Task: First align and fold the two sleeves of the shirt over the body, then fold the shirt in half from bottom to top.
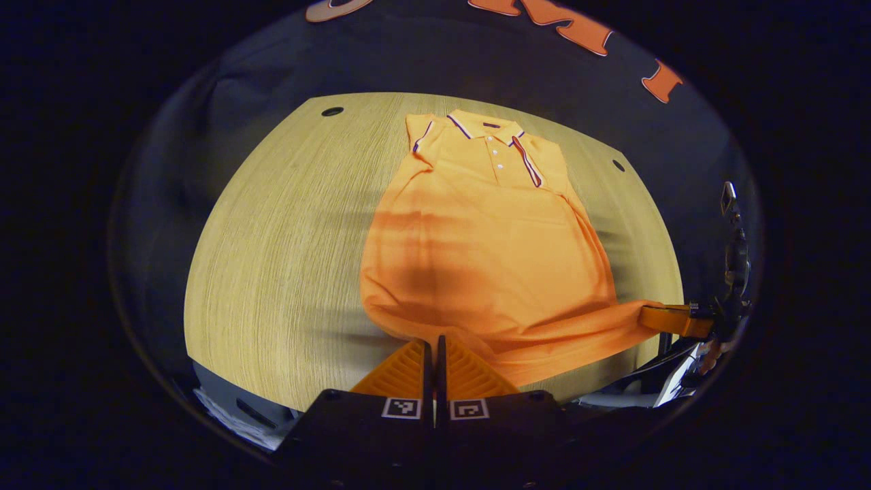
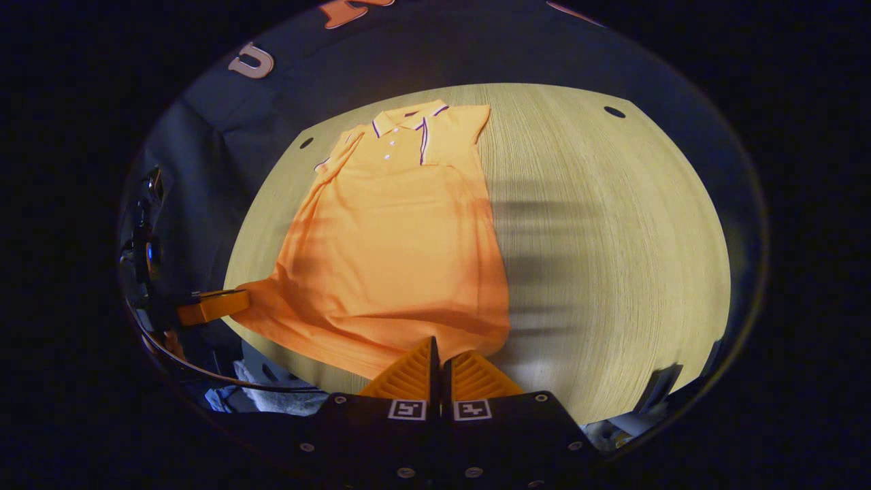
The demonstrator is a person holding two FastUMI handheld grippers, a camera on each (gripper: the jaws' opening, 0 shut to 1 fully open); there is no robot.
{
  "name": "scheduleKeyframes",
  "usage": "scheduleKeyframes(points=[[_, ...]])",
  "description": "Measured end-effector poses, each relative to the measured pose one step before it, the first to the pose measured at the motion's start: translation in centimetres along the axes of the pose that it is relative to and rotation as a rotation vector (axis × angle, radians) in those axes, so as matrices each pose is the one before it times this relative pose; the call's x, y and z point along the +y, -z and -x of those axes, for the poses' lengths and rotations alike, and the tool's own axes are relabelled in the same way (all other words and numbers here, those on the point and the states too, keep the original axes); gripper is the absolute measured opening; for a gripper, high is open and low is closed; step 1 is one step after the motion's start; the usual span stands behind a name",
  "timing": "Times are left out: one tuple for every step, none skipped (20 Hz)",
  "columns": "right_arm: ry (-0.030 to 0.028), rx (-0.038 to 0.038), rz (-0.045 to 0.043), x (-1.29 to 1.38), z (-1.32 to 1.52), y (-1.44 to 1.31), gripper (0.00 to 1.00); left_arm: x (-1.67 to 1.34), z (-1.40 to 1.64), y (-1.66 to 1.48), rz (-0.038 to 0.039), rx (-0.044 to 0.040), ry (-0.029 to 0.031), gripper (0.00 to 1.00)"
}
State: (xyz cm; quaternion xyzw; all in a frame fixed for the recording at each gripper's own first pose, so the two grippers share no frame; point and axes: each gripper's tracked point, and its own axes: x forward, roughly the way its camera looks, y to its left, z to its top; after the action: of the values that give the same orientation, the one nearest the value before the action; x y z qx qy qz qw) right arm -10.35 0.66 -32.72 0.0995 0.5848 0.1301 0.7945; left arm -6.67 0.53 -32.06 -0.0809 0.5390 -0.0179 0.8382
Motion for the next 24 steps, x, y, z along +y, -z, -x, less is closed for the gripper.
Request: scheduleKeyframes(points=[[-0.01531,0.00064,-0.00319,0.028,0.145,-0.532,0.01,-0.388,-0.038,-0.734,-0.00107,-0.00387,0.00431,0.01],[-0.00938,-0.00991,-0.00429,-0.036,0.141,-0.829,0.01,-0.244,0.199,-0.759,0.00652,-0.00998,0.00398,0.01],[-0.00528,-0.00008,0.00301,-0.068,-0.046,-0.681,0.00,-0.445,-0.016,-0.774,0.00656,-0.00401,0.00618,0.01],[-0.00307,-0.00676,0.00106,-0.052,0.073,-0.870,0.00,-0.167,0.025,-0.745,0.00751,-0.00272,0.00312,0.01],[-0.00827,-0.00388,0.00135,0.099,0.185,-0.720,0.01,-0.143,-0.029,-0.813,0.01040,-0.00155,0.00421,0.01],[-0.00778,-0.00080,0.00031,0.108,-0.089,-0.802,0.01,-0.448,-0.097,-0.719,0.01588,0.00744,0.01365,0.01],[-0.00193,-0.00207,0.00131,-0.034,-0.004,-0.726,0.01,-0.365,-0.060,-0.563,0.01669,0.01152,0.01751,0.01],[0.00501,-0.00077,-0.00070,-0.103,-0.006,-0.694,0.00,-0.148,0.071,-0.711,0.00608,0.01126,0.00883,0.01],[-0.00110,-0.00661,-0.00508,0.080,0.119,-0.726,0.00,0.168,-0.012,-0.904,-0.01832,0.00152,-0.00471,0.01],[-0.00530,-0.00591,-0.00954,0.225,0.034,-0.656,0.01,0.331,-0.216,-1.023,-0.02425,-0.00186,-0.00639,0.01],[-0.00085,-0.00800,-0.01143,-0.009,0.387,-0.601,0.00,-0.085,-0.129,-0.947,-0.01845,0.00435,0.00749,0.01],[0.01054,0.00239,-0.00870,-0.246,-0.013,-0.438,0.00,-0.125,-0.283,-0.739,-0.01195,0.01185,0.01192,0.01],[0.01792,-0.00146,-0.00811,-0.410,0.042,-0.702,0.00,0.019,-0.287,-0.805,-0.00733,0.00989,0.01282,0.01],[0.01108,0.00467,-0.00694,-0.130,-0.208,-0.654,0.01,0.088,-0.405,-1.091,-0.01150,0.00772,0.01202,0.01],[0.00806,0.00054,-0.01715,0.146,-0.315,-0.727,0.00,0.153,-0.140,-0.993,-0.00717,0.00663,0.00699,0.01],[-0.00480,0.01522,-0.01020,0.342,-0.304,-0.608,0.01,0.245,-0.436,-0.967,-0.00982,0.00814,0.01095,0.01],[0.00518,0.00400,-0.01023,0.102,-0.218,-0.601,0.00,0.252,-0.500,-0.835,-0.00115,0.01398,0.01063,0.01],[0.00523,0.01102,0.00439,0.117,-0.411,-0.637,0.00,0.210,-0.522,-0.727,0.00349,0.01591,0.01352,0.01],[0.01322,0.00378,0.00245,-0.028,-0.302,-0.732,0.00,0.329,-0.432,-0.989,0.00913,0.01236,0.00763,0.01],[0.00199,0.00596,0.00670,0.235,-0.353,-0.804,0.00,0.405,-0.429,-0.836,0.00040,0.01477,0.00916,0.01],[0.00283,-0.00093,-0.00707,0.253,-0.440,-0.997,0.00,0.465,-0.403,-0.950,0.00177,0.00686,0.00199,0.01],[-0.00726,0.00420,-0.00677,0.367,-0.340,-0.932,0.00,0.499,-0.445,-0.901,0.00151,0.01091,0.00285,0.01],[-0.00122,0.00068,-0.00708,0.223,-0.533,-0.972,0.01,0.534,-0.451,-0.750,0.00399,0.01191,-0.00213,0.01],[-0.00247,0.00310,-0.00071,0.198,-0.551,-0.917,0.01,0.251,-0.391,-0.909,0.01043,0.01196,0.00423,0.01]])
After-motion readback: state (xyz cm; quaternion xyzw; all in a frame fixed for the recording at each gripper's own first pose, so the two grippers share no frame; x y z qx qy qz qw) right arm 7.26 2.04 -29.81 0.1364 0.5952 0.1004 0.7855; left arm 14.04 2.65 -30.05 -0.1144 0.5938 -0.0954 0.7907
